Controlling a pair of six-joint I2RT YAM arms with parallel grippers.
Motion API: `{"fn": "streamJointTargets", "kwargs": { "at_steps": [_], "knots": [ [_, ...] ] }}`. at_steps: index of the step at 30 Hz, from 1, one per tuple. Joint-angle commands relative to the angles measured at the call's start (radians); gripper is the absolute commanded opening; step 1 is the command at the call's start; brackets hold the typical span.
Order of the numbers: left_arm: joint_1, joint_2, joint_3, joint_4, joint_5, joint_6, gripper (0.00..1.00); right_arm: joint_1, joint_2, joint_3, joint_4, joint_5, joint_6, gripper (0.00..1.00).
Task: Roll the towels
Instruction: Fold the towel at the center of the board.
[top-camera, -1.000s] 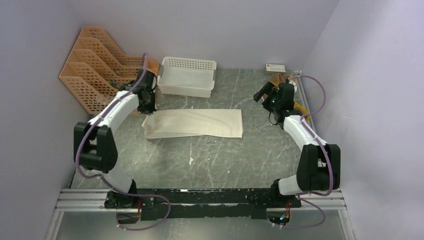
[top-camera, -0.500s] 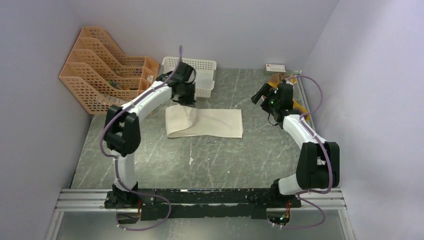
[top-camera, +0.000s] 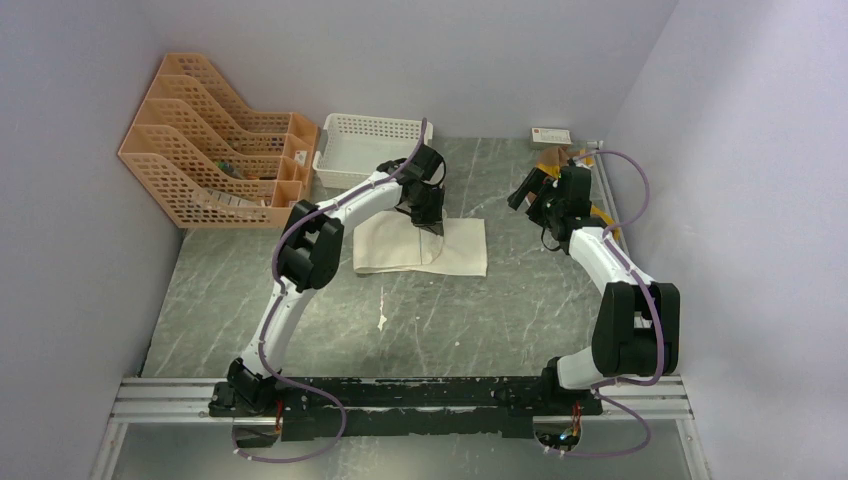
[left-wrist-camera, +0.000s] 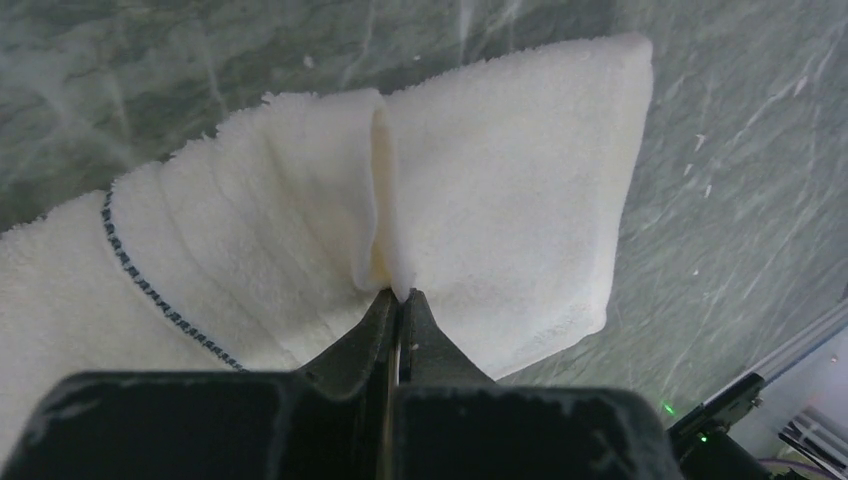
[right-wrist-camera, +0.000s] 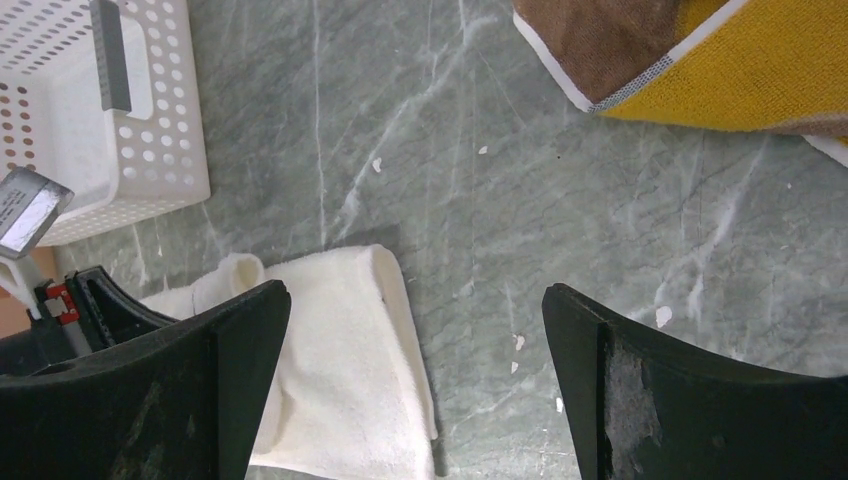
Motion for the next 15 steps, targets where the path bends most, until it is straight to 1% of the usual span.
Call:
{"fn": "streamJointTargets", "kwargs": {
  "at_steps": [1, 7, 11, 13, 15],
  "knots": [
    [-0.02, -0.002, 0.096, -0.01, 0.086, -0.023, 0.07, -0.012, -0.008, -0.013, -0.004, -0.002, -0.019, 1.0],
    [-0.036, -0.046, 0.088, -0.059, 0.102, -0.003, 0.07, -0.014, 0.0, -0.019, 0.004, -0.016, -0.011, 1.0],
    [-0.041, -0.092, 0.042, -0.03, 0.13, -0.011, 0.07, -0.014, 0.008, -0.028, 0.013, -0.029, -0.003, 1.0],
    [-0.042, -0.086, 0.036, -0.018, 0.145, -0.017, 0.07, -0.014, 0.01, -0.033, 0.018, -0.035, 0.001, 1.0],
    [-0.047, -0.059, 0.068, -0.025, 0.153, -0.02, 0.07, -0.014, 0.01, -0.035, 0.017, -0.037, 0.001, 1.0]
  ]
}}
